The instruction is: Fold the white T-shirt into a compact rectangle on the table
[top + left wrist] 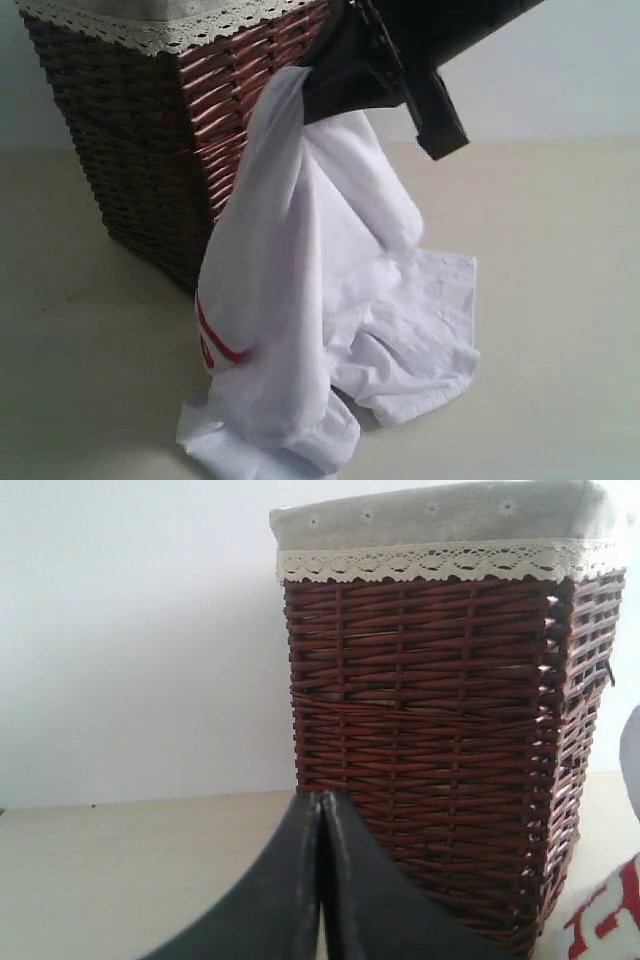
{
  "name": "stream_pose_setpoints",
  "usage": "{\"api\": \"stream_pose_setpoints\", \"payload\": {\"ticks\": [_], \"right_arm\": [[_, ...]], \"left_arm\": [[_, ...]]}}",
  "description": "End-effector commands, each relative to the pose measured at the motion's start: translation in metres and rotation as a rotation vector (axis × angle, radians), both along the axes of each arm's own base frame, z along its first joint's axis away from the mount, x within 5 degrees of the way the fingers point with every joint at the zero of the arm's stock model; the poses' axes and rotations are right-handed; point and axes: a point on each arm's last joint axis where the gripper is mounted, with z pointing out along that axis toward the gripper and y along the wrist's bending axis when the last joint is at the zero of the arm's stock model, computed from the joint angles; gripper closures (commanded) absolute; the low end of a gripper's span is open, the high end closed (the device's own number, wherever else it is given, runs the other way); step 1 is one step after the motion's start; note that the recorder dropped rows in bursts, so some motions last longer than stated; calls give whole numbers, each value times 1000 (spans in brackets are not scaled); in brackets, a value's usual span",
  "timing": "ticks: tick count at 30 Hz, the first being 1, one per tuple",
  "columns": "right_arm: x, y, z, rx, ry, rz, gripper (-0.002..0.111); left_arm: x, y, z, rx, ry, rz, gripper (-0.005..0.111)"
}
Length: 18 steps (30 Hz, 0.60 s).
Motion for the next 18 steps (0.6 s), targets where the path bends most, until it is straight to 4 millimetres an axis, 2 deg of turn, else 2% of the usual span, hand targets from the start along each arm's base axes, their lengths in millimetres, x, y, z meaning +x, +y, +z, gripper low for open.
{"api": "stream_pose_setpoints", "payload": {"ticks": [1, 3, 7, 10, 12, 15, 18], "right_arm": [[-17, -6, 19, 16, -73, 38, 108], [-21, -4, 32, 102, -86, 30, 108], [-7, 3, 59, 413, -58, -195, 108], [-1, 11, 59, 490, 47, -270, 108], [0, 19, 47, 423, 46, -240, 108], [-2, 39, 17, 254, 25, -152, 108], [-7, 68, -17, 112, 21, -50, 108]], "left_arm": [[-1, 0, 1, -8, -8, -3, 107], [-1, 0, 1, -8, -8, -3, 107], [-1, 0, 1, -8, -8, -3, 107], [-1, 0, 1, -8, -8, -3, 107], [-1, 0, 1, -8, -8, -3, 107], [-1, 0, 1, -8, -8, -3, 107], [-1, 0, 1, -8, -8, -3, 107]]}}
